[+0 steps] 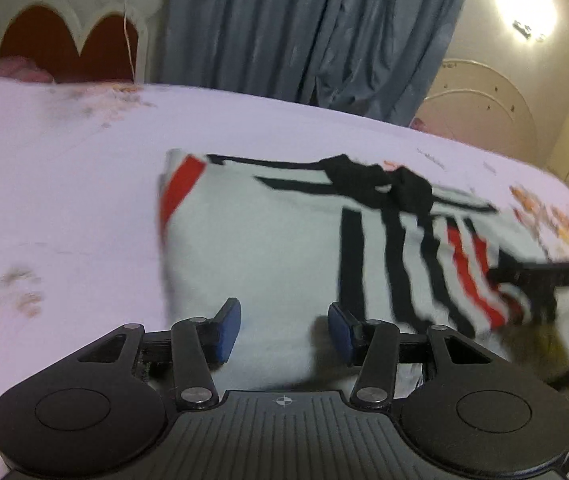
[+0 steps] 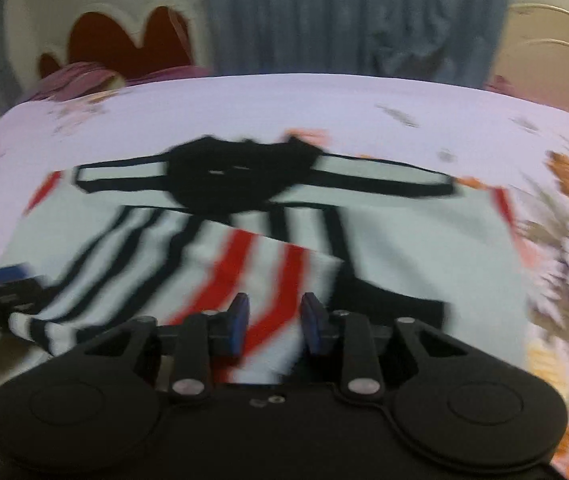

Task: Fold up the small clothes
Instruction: 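Release the cuff and move the right tool back over the sweater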

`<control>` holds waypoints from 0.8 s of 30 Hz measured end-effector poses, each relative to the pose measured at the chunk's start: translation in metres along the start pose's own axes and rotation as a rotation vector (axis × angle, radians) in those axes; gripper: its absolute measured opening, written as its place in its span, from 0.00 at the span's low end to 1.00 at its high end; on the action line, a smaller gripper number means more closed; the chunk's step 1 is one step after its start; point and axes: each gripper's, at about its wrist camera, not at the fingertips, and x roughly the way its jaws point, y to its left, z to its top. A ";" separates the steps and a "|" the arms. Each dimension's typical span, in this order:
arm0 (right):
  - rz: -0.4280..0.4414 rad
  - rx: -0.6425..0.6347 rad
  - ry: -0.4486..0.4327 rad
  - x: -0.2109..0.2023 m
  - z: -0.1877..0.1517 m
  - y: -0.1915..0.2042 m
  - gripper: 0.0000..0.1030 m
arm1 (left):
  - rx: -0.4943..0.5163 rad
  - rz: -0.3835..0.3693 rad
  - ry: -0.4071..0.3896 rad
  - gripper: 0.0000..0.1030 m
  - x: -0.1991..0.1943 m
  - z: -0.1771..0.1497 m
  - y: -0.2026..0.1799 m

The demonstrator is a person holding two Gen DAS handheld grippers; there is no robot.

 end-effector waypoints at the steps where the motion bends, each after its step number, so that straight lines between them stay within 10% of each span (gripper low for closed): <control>1: -0.005 -0.004 0.003 -0.001 -0.001 0.001 0.26 | 0.008 0.016 0.002 0.48 -0.005 -0.003 -0.001; 17: -0.091 0.010 0.012 -0.017 -0.020 0.003 0.32 | 0.024 0.046 0.036 0.48 0.003 0.001 -0.016; 24: -0.111 0.092 -0.071 -0.015 0.006 -0.023 0.29 | 0.039 0.063 -0.038 0.48 0.026 0.057 0.011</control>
